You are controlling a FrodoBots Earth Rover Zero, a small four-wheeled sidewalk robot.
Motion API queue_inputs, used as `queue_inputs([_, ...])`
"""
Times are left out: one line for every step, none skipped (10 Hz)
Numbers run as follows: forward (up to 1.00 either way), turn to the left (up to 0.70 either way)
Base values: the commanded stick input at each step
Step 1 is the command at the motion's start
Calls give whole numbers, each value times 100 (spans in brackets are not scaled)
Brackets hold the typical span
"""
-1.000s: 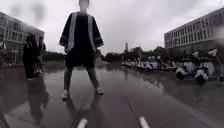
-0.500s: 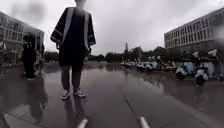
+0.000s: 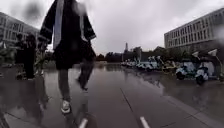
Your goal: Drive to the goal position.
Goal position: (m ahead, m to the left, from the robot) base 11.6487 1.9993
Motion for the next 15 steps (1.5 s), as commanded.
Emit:
queue_inputs([7, 0])
queue_inputs([7, 0])
queue_inputs([7, 0])
queue_inputs([7, 0])
queue_inputs([7, 0])
queue_inputs([7, 0])
queue_inputs([1, 0])
queue_inputs([8, 0])
queue_inputs([7, 0])
queue_inputs([7, 0])
queue_inputs([7, 0])
queue_inputs([7, 0])
queue_inputs([7, 0])
queue_inputs([7, 0])
queue_inputs([7, 0])
